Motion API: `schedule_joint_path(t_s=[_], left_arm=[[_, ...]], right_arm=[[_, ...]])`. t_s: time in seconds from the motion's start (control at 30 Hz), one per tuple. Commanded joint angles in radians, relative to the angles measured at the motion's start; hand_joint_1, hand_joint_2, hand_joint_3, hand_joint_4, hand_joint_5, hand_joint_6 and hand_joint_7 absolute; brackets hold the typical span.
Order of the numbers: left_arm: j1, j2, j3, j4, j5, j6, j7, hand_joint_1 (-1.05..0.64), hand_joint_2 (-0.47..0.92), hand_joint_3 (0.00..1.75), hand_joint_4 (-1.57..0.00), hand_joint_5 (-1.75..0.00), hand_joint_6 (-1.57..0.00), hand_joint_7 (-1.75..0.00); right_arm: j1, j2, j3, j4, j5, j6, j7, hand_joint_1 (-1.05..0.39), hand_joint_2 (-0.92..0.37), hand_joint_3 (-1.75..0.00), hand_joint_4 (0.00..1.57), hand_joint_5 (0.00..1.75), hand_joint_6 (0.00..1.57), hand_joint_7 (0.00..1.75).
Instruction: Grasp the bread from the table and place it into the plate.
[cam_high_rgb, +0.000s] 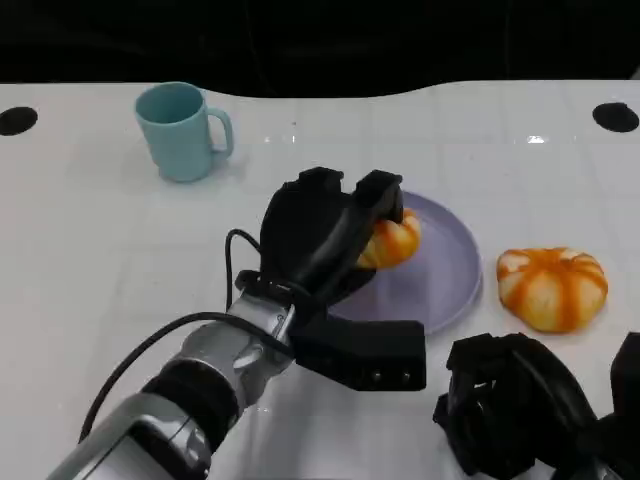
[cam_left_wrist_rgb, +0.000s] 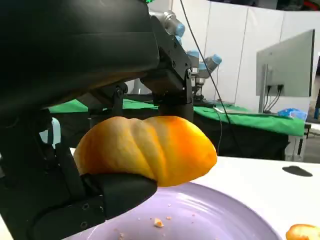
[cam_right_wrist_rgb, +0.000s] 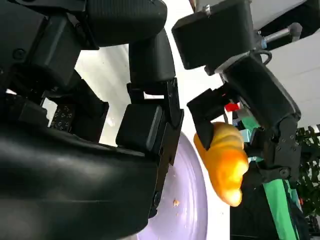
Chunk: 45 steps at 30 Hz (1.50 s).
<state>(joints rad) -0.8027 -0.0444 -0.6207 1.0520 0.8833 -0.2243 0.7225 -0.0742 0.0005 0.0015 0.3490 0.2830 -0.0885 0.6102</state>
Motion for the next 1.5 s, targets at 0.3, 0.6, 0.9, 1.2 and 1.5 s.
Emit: schedule_joint_path(t_s=[0.3,0.6,0.9,1.2,1.5], left_arm=[[-0.017,0.037,-0.03,-0.11,-0.018,0.101,-0.345,-0.74,0.9,0.12,-0.39,-1.1,-0.36,-0.42],[0.005,0.096,-0.064,-0.298,-0.007,0.24,-0.676,-1.05,0.92,0.37,0.0,-0.77,0.0,-0.3],[0.073,0.172,-0.033,-0.49,-0.038,0.238,-0.784,-1.05,0.92,0.41,0.0,-0.84,0.0,-0.4],[0.187,0.203,0.041,-0.544,-0.096,0.112,-0.611,-0.94,0.92,0.25,-0.22,-0.97,-0.11,-0.58],[0.271,0.248,0.142,-0.507,-0.245,-0.165,-0.528,-0.82,0.92,0.26,-0.45,-1.08,-0.34,-0.73]], right_arm=[[0.011,-0.008,0.003,-0.016,0.004,0.008,-0.006,-1.05,-0.07,-1.38,1.49,1.36,1.57,0.97],[0.011,-0.006,0.002,-0.014,0.007,0.003,-0.005,-1.05,-0.06,-1.38,1.5,1.36,1.57,0.97],[0.01,-0.011,0.003,-0.015,-0.001,0.003,-0.01,-1.05,-0.1,-1.35,1.5,1.35,1.57,0.98],[0.009,-0.007,0.002,-0.015,0.007,0.008,-0.009,-1.05,-0.07,-1.38,1.51,1.36,1.57,0.99],[0.012,-0.009,-0.001,-0.021,0.011,0.016,-0.006,-1.05,-0.06,-1.39,1.51,1.35,1.57,0.98]])
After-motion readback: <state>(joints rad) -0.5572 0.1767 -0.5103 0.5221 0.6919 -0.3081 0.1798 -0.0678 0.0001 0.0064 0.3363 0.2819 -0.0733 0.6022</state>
